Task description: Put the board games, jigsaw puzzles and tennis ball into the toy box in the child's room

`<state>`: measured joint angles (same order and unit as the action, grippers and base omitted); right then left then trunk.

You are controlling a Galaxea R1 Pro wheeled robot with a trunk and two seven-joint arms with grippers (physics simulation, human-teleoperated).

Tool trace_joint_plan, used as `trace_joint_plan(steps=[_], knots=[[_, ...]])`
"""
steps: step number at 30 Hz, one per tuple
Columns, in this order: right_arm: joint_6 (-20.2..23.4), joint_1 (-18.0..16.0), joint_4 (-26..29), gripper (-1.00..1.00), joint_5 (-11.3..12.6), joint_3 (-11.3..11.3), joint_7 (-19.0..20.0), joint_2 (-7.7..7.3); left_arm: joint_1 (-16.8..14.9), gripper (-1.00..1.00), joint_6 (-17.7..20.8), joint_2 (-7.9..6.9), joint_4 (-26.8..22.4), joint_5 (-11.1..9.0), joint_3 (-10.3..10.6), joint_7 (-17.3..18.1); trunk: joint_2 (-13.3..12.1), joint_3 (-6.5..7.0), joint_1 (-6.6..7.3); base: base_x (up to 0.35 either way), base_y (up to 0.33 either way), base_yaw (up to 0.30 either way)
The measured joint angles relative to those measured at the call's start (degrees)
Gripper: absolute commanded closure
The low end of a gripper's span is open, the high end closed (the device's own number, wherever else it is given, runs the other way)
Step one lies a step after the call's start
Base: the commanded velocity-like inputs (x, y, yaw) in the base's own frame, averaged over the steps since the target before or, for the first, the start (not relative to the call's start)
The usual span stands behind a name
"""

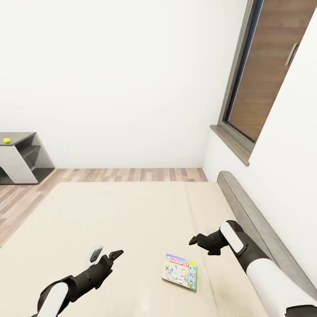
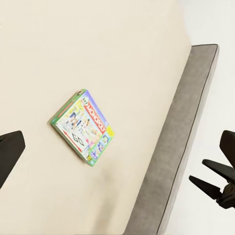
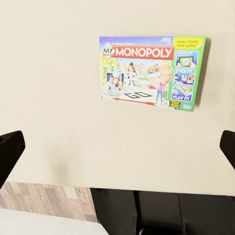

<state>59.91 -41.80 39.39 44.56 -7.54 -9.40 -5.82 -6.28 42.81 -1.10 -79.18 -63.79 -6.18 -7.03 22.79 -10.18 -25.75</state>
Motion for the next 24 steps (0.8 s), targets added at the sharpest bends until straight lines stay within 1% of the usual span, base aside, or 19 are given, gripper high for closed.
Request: trace_joint_plan(steps=[24], knots=[[0.0,-0.08,0.08,-1.0,0.2,0.0,0.3,-0.31,0.01,-1.0,-0.19,0.13,-0.02,0.23,0.09,-0.02,0.0,-2.24,0.0,0.0,0.0,0.0]])
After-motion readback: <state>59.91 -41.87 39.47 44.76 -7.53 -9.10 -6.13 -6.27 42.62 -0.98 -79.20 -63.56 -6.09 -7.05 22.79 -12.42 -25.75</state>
